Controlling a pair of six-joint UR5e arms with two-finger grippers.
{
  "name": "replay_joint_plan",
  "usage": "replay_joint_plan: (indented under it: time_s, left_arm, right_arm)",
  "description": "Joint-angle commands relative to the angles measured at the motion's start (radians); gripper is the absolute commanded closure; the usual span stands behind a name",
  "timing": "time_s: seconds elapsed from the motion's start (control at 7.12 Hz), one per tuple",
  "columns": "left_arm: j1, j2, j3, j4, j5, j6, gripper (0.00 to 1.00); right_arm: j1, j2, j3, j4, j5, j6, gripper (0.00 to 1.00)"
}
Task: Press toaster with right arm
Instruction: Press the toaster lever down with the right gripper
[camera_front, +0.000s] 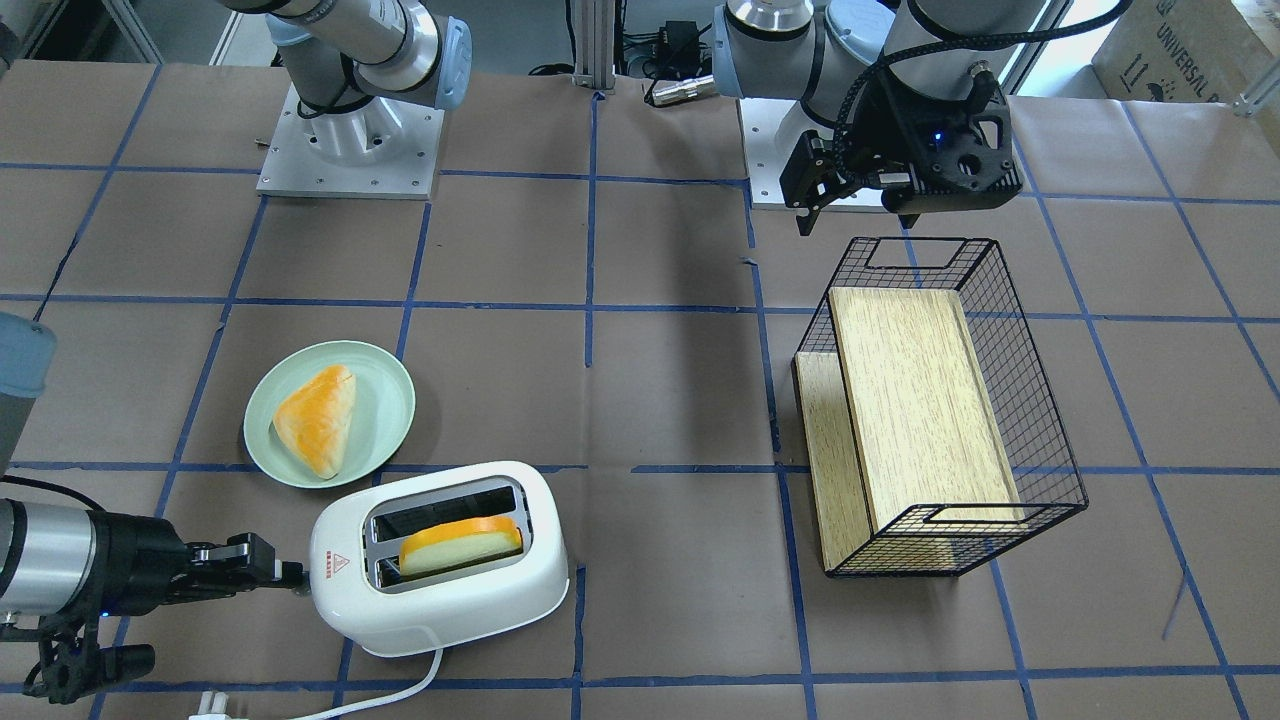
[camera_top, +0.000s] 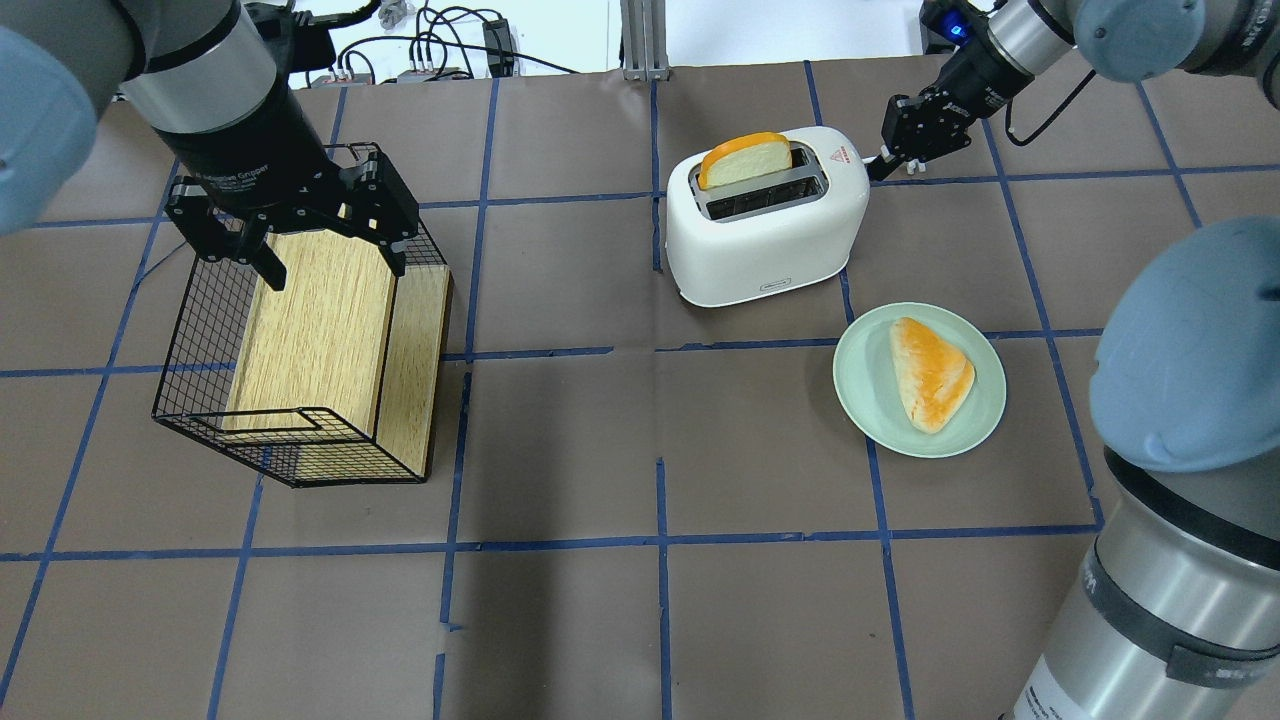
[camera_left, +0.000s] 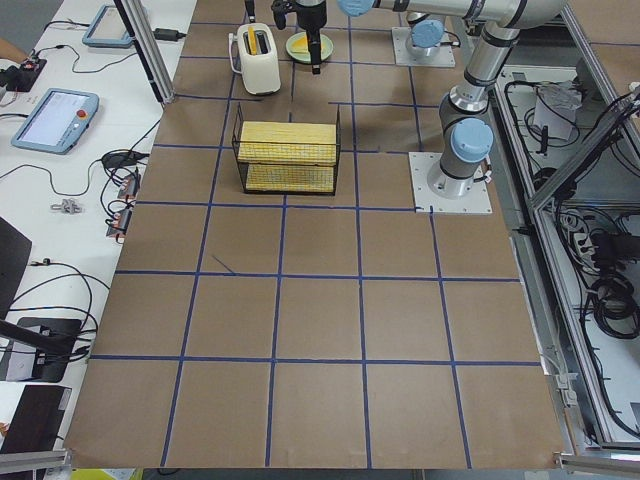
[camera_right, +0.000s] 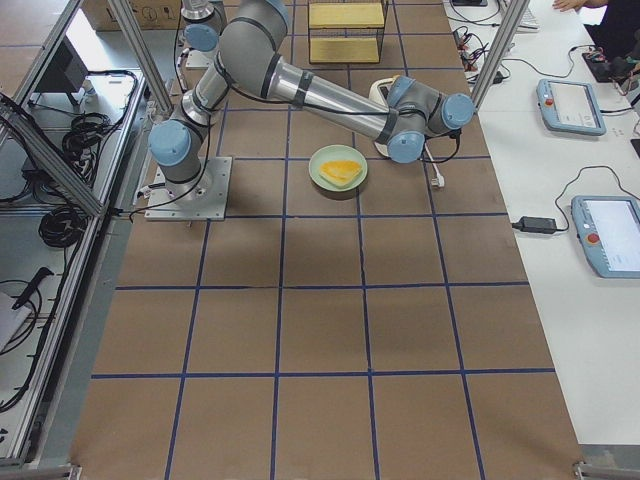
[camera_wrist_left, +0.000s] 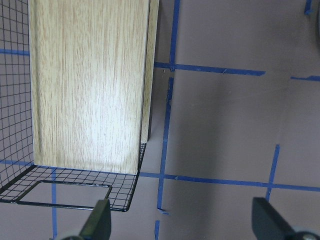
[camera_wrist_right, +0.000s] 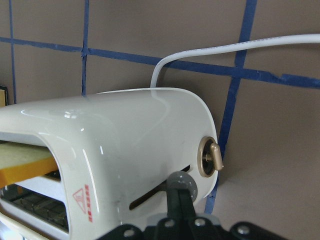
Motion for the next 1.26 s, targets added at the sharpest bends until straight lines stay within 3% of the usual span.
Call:
replay_joint_plan:
  time_s: [0.0,1.12]
  left_arm:
    - [0.0,0.0,0.0,-0.001,0.0,0.0,0.0]
    - [0.0,0.0,0.0,-0.001,0.0,0.0,0.0]
  right_arm:
    - [0.001,0.012,-0.001,-0.001,0.0,-0.001,0.97]
    - [0.001,0.048,-0.003,-0.012,-0.001,-0.001,0.97]
